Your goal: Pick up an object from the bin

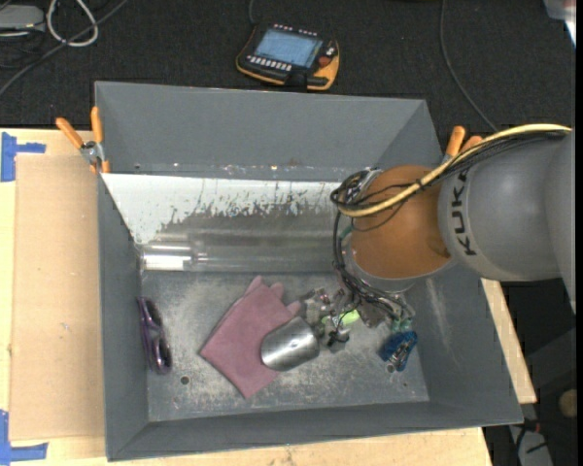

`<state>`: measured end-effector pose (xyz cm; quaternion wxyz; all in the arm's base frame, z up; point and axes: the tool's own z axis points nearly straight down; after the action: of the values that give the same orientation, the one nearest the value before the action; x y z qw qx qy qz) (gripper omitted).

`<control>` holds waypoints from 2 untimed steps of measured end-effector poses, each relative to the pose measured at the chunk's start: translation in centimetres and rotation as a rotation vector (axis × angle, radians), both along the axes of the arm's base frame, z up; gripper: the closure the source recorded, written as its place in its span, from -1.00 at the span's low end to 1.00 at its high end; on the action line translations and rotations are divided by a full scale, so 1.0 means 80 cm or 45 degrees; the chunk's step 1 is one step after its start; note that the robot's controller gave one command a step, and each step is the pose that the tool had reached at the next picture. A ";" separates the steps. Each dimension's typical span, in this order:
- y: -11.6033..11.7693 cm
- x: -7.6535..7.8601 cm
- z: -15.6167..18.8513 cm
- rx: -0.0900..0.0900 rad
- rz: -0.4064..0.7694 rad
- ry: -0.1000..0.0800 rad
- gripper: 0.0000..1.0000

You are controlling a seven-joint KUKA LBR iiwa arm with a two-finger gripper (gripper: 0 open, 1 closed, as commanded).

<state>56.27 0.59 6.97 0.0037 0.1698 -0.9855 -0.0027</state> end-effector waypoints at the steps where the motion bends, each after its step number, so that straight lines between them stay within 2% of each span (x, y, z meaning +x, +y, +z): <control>1: 0.000 0.000 0.007 0.001 -0.002 0.000 1.00; 2: 0.000 0.000 0.012 0.001 -0.003 -0.001 1.00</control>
Offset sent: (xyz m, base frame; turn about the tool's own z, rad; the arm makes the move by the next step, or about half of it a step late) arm -0.0002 0.0001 0.0059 0.0011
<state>56.25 0.61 7.93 0.0035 0.1686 -0.9857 -0.0029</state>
